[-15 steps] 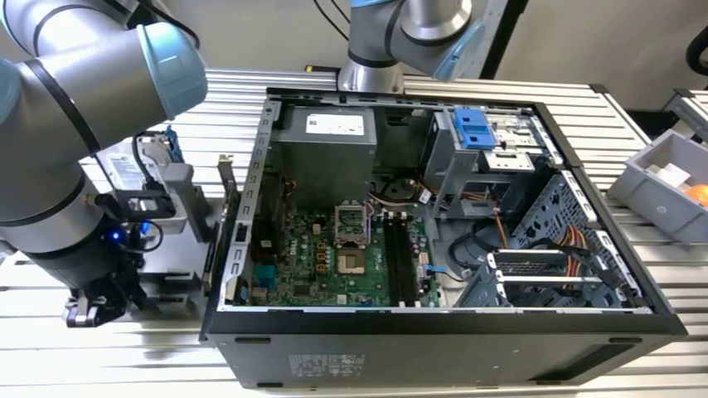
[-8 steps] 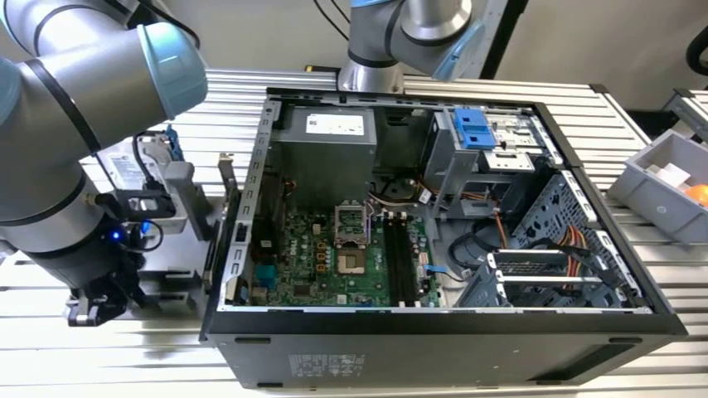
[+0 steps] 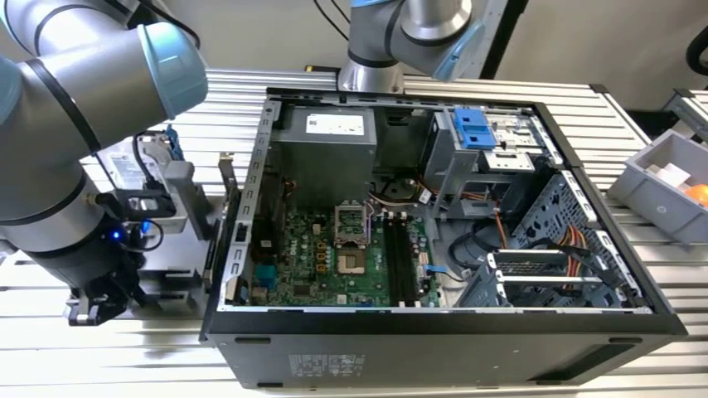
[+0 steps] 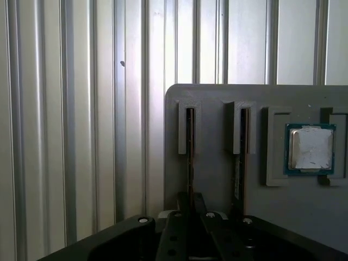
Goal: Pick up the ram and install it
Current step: 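Pick up the ram and move it above insertion slot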
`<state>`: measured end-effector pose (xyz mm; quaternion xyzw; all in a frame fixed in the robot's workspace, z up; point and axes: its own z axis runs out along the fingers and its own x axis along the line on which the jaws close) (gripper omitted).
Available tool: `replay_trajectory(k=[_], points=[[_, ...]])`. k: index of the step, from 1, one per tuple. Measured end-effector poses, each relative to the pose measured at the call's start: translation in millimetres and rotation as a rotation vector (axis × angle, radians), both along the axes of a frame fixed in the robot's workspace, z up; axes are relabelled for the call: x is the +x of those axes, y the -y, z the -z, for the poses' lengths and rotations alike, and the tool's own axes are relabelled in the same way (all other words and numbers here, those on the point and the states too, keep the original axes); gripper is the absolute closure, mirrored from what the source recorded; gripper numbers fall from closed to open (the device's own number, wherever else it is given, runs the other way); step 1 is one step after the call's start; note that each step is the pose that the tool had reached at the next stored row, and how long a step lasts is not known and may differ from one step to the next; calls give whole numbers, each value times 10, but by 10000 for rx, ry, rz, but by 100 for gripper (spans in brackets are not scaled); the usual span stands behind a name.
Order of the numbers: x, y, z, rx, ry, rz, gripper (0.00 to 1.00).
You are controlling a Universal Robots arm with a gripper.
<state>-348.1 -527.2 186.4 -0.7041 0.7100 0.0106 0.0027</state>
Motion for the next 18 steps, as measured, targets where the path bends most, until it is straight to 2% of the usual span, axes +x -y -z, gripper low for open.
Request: replay_trajectory(k=[11, 18], points=[[0, -7, -2, 2, 1, 0, 100], [0, -6, -64, 0, 0, 1, 100]])
